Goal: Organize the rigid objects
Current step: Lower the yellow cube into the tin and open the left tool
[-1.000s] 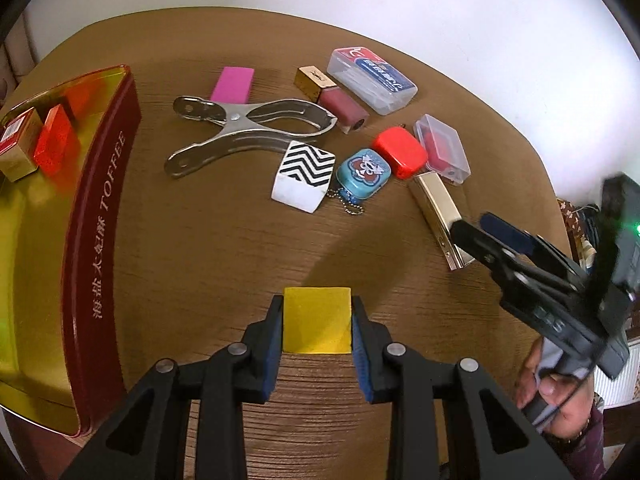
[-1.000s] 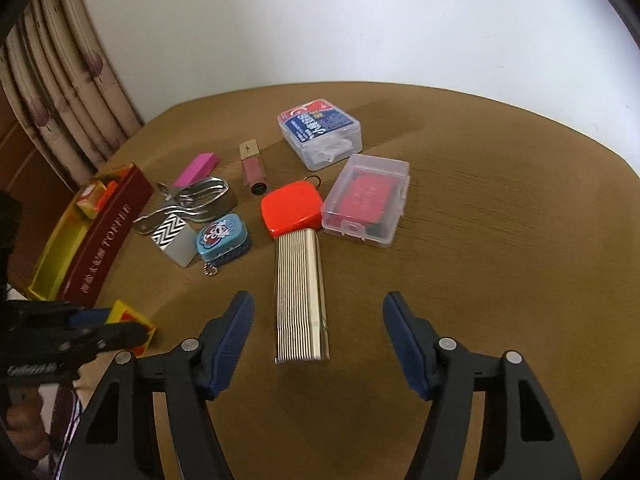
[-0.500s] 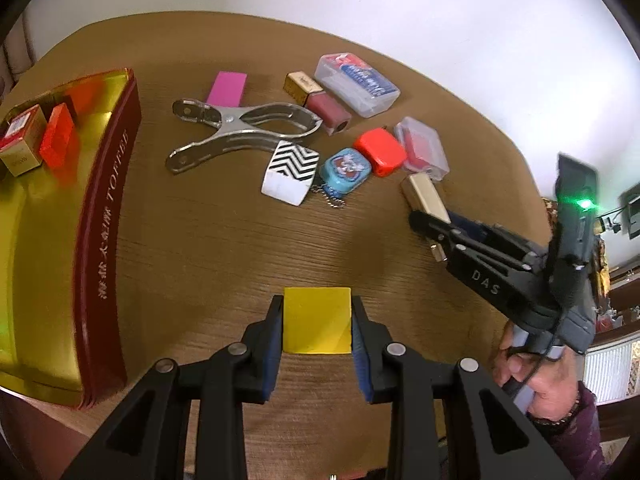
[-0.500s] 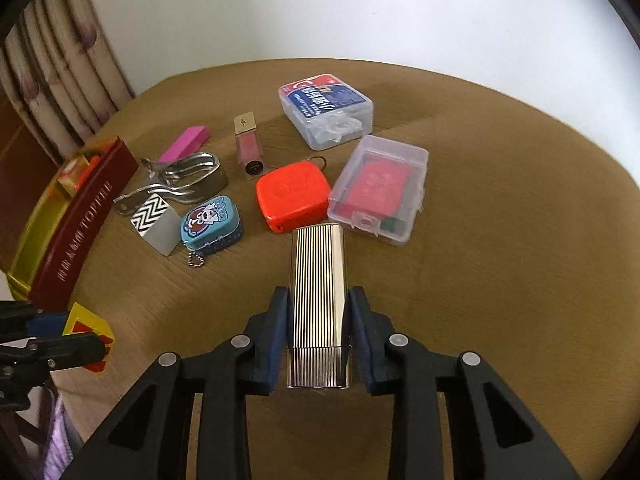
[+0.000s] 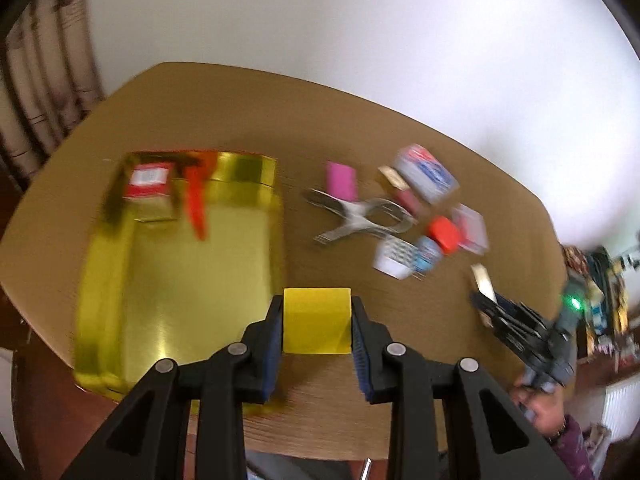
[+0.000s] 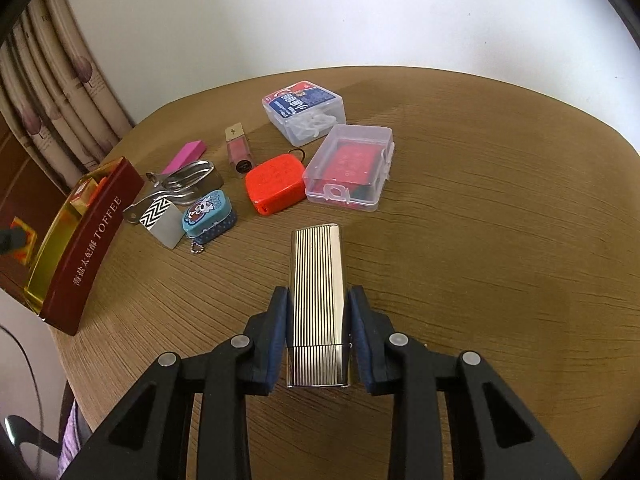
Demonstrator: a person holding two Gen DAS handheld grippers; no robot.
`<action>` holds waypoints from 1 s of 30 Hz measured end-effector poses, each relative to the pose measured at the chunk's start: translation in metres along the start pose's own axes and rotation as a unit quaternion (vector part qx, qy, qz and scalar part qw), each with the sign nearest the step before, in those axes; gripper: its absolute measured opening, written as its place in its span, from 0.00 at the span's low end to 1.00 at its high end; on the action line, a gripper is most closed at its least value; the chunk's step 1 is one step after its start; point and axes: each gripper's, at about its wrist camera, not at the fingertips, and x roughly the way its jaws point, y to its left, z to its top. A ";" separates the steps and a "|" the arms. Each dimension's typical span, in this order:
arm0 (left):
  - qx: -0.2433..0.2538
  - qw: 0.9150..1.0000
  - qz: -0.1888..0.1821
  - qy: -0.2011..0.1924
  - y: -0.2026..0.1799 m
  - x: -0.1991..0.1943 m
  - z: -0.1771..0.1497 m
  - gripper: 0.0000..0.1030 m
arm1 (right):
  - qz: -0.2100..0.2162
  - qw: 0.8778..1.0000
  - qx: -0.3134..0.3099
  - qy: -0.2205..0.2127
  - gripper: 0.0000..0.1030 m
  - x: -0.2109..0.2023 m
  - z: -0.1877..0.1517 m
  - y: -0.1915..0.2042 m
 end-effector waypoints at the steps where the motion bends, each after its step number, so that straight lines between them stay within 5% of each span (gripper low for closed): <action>1: -0.009 1.000 0.011 0.000 0.010 0.003 0.007 0.30 | -0.001 1.000 -0.001 -0.001 0.28 0.000 0.000 0.001; 19: -0.039 0.997 0.066 0.027 0.054 0.092 0.082 0.30 | -0.014 1.000 -0.014 -0.017 0.28 0.000 -0.003 0.006; 25: -0.022 0.995 0.093 0.021 0.050 0.102 0.089 0.30 | -0.016 1.000 -0.016 -0.018 0.28 0.001 -0.003 0.007; 30: -0.036 0.997 0.073 0.013 0.054 0.090 0.088 0.30 | -0.017 1.000 -0.017 -0.018 0.28 0.002 -0.003 0.007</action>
